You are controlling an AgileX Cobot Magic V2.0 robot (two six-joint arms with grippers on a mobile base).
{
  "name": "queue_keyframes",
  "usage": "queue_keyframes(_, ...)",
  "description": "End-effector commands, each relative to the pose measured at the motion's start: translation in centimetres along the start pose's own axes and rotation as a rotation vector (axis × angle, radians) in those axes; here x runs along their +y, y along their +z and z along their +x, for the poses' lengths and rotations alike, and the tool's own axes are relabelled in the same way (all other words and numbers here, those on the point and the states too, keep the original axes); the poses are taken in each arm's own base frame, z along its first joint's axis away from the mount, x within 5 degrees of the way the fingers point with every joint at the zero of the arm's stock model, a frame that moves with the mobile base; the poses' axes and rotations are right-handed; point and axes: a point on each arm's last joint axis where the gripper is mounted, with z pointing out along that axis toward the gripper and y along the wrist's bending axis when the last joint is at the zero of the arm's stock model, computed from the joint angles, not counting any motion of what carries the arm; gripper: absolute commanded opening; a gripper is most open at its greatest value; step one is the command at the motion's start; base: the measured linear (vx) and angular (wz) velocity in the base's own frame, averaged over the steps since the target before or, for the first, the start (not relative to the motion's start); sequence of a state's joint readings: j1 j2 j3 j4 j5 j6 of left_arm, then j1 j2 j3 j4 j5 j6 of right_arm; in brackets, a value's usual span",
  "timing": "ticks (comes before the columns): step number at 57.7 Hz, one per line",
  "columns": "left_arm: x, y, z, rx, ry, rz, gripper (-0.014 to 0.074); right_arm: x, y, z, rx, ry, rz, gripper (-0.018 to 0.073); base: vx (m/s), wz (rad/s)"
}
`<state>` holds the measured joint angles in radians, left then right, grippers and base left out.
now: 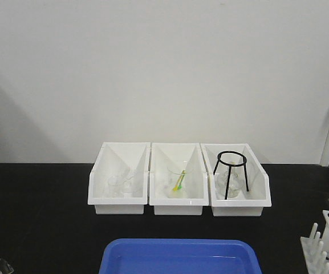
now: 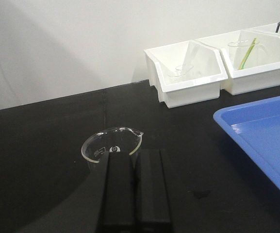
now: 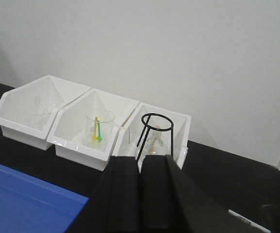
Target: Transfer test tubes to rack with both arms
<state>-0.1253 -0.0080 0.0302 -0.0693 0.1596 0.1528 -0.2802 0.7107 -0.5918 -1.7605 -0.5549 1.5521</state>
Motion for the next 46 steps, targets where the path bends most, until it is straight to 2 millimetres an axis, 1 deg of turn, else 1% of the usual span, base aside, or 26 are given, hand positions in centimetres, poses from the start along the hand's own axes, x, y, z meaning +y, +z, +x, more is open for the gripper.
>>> queue_keyframes(1, 0.0, 0.1, 0.2, -0.060, -0.004, -0.012, -0.0020, -0.3, -0.2, -1.2, -0.044, 0.008, 0.025, -0.0008, 0.00, 0.00)
queue_keyframes(18, 0.0, 0.1, 0.2, -0.060, -0.004, -0.012, -0.0020, -0.4, -0.2, -1.1, -0.037, -0.002, 0.038, -0.0008, 0.00, 0.00)
queue_keyframes(22, 0.0, 0.1, 0.2, -0.060, -0.004, -0.012, -0.0020, -0.2, -0.2, -1.2, -0.045, 0.034, 0.016, -0.0008, 0.00, 0.00)
queue_keyframes(29, 0.0, 0.1, 0.2, -0.060, -0.004, -0.012, -0.0020, -0.3, 0.5, -1.0, -0.049, 0.096, -0.013, -0.0008, 0.00, 0.00)
queue_keyframes(36, 0.0, 0.1, 0.2, -0.060, -0.004, -0.012, -0.0020, -0.6, 0.6, -1.6, -0.128, 0.146, -0.004, -0.0008, 0.00, 0.00)
queue_keyframes(39, 0.0, 0.1, 0.2, -0.060, -0.004, -0.012, -0.0020, -0.9, 0.6, -1.8, -0.168, 0.155, 0.019, -0.0008, 0.00, 0.00)
queue_keyframes(43, 0.0, 0.1, 0.2, -0.060, -0.004, -0.012, -0.0020, -1.4, 0.4, -1.7, -0.228, 0.162, 0.093, -0.0008, 0.00, 0.00)
queue_keyframes(46, 0.0, 0.1, 0.2, -0.060, -0.004, -0.012, -0.0020, -1.6, 0.0, -1.2, -0.257, 0.169, 0.158, -0.0008, 0.00, 0.00)
